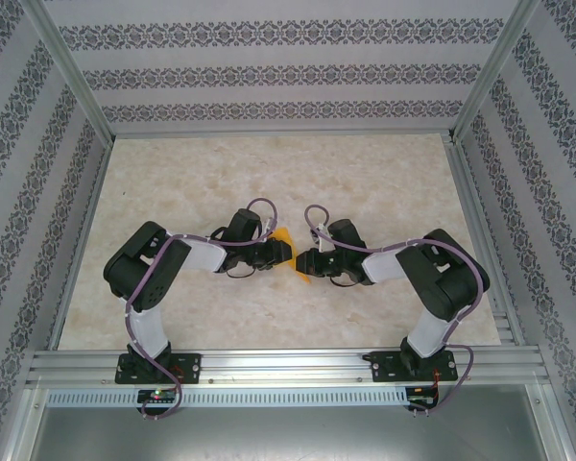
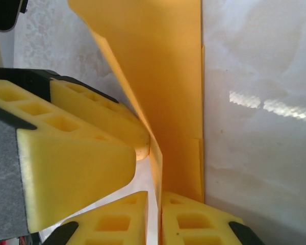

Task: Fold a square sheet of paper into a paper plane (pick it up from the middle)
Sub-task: Fold the wing for the fifth time at the center of the table.

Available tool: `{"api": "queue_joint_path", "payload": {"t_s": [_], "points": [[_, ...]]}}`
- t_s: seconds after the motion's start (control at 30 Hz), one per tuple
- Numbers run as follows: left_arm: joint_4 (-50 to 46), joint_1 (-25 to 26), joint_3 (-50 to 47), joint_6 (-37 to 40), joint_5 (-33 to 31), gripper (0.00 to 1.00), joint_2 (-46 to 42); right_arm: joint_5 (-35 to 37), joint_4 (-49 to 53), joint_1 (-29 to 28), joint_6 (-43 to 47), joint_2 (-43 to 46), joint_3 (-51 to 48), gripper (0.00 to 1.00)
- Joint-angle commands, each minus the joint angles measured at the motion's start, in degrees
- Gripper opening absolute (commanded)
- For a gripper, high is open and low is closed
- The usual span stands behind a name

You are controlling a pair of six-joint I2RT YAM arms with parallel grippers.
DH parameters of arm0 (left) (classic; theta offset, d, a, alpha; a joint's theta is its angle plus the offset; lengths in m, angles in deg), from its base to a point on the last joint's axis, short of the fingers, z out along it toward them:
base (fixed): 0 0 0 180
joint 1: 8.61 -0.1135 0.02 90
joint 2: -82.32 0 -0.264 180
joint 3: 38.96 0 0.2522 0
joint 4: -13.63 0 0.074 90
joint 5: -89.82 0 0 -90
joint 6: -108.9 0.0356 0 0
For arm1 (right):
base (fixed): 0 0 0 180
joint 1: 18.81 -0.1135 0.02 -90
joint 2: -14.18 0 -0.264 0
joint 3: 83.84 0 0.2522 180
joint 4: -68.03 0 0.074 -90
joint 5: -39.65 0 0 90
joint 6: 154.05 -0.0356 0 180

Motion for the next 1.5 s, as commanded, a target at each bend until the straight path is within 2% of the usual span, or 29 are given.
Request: {"api": "queue_joint_path", "payload": {"t_s": [0.0, 0.23, 0.33, 0.53, 0.97, 1.47], "points": [[-3.8, 0.6, 1.3, 0.7, -3.6, 0.3, 1.9, 0.4, 5.9, -1.2, 0.5, 2.4, 0.1, 0.15], [-4.2, 0.6, 1.3, 1.0, -3.4, 0.3, 2.0, -0.4, 11.3, -1.2, 1.6, 5.7, -0.1, 0.16], [-3.9, 0.6, 1.2, 0.9, -3.2, 0.3, 1.8, 0.0, 12.3, -1.2, 2.0, 4.9, 0.0, 0.16], [-3.0, 0.6, 1.6, 1.1, -2.2, 0.3, 0.9, 0.5, 12.8, -1.3, 1.9, 2.2, 0.3, 0.09], [4.0, 0.6, 1.1, -0.4, 1.1, 0.32, 0.4, 2.3, 15.0, -1.2, 1.9, 0.4, 0.7, 0.09], [0.8, 0.8, 2.7, 1.0, 0.3, 0.31, 1.5, 5.0, 19.4, -2.1, 3.8, -0.5, 2.6, 0.09]]}}
